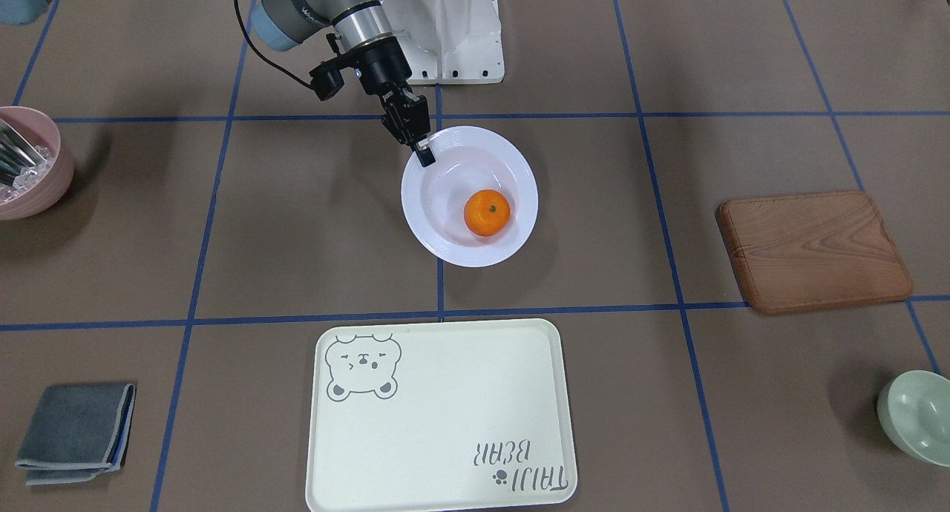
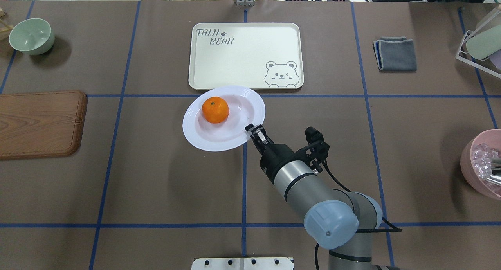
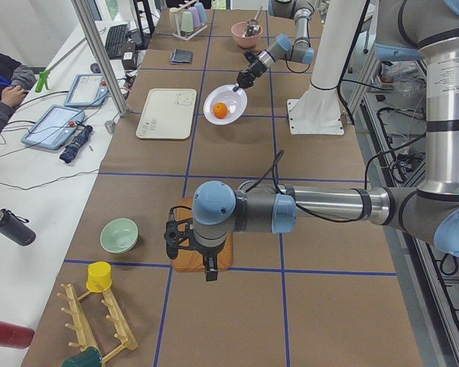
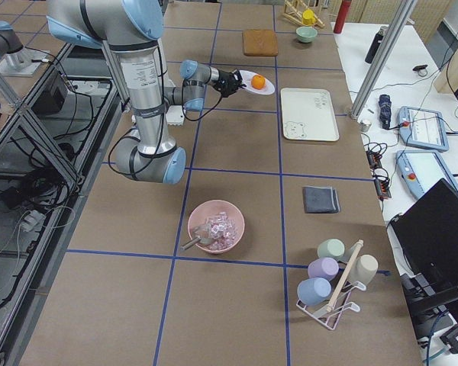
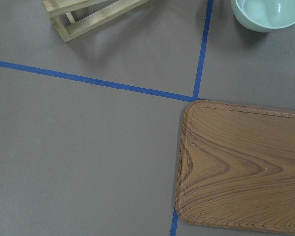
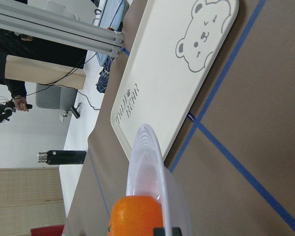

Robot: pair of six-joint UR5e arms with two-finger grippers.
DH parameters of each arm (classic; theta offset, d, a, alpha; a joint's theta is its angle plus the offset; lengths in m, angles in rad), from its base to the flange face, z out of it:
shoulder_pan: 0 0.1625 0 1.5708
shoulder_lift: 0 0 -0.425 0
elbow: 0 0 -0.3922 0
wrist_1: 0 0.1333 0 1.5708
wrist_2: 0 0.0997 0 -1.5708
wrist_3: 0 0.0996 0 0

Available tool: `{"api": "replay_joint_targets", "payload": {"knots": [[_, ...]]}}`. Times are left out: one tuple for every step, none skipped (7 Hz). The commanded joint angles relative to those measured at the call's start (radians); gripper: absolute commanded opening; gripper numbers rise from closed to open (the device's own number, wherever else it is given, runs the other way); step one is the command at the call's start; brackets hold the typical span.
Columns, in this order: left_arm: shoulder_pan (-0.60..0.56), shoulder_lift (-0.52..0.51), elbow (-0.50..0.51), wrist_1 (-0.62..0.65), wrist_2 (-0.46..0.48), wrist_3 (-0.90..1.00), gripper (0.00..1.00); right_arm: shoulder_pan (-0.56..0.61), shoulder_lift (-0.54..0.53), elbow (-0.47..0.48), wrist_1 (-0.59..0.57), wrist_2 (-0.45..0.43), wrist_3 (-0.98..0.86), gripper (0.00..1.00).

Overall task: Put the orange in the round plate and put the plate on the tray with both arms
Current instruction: 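Lift and carry the plate with the orange onto the bear tray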

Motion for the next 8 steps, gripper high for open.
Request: {"api": "replay_joint_targets", "payload": {"knots": [[0.002, 0.0, -0.01, 0.0, 0.0, -0.002, 0.99, 0.086, 0.076, -0.114, 0.017, -0.004, 0.071, 0.0], [0.004, 0.0, -0.012, -0.002, 0.0, -0.002, 0.98, 0.142, 0.16, -0.245, 0.014, -0.01, 0.155, 0.0], [0.005, -0.001, -0.018, -0.002, 0.0, -0.002, 0.98, 0.202, 0.263, -0.414, 0.011, -0.01, 0.231, 0.0], [0.011, -0.003, -0.018, -0.002, 0.0, -0.002, 0.99, 0.247, 0.334, -0.563, 0.01, -0.01, 0.269, 0.0], [0.011, -0.006, -0.019, -0.003, 0.0, -0.002, 0.99, 0.271, 0.377, -0.643, 0.01, -0.01, 0.298, 0.0], [0.017, -0.008, -0.021, -0.003, 0.0, -0.002, 0.98, 0.284, 0.43, -0.744, 0.008, -0.01, 0.327, 0.0], [0.02, -0.008, -0.023, -0.003, 0.0, -0.002, 0.99, 0.288, 0.469, -0.814, 0.008, -0.01, 0.362, 0.0], [0.023, -0.009, -0.023, -0.003, 0.0, -0.002, 0.98, 0.289, 0.469, -0.817, 0.007, -0.004, 0.361, 0.1]]}}
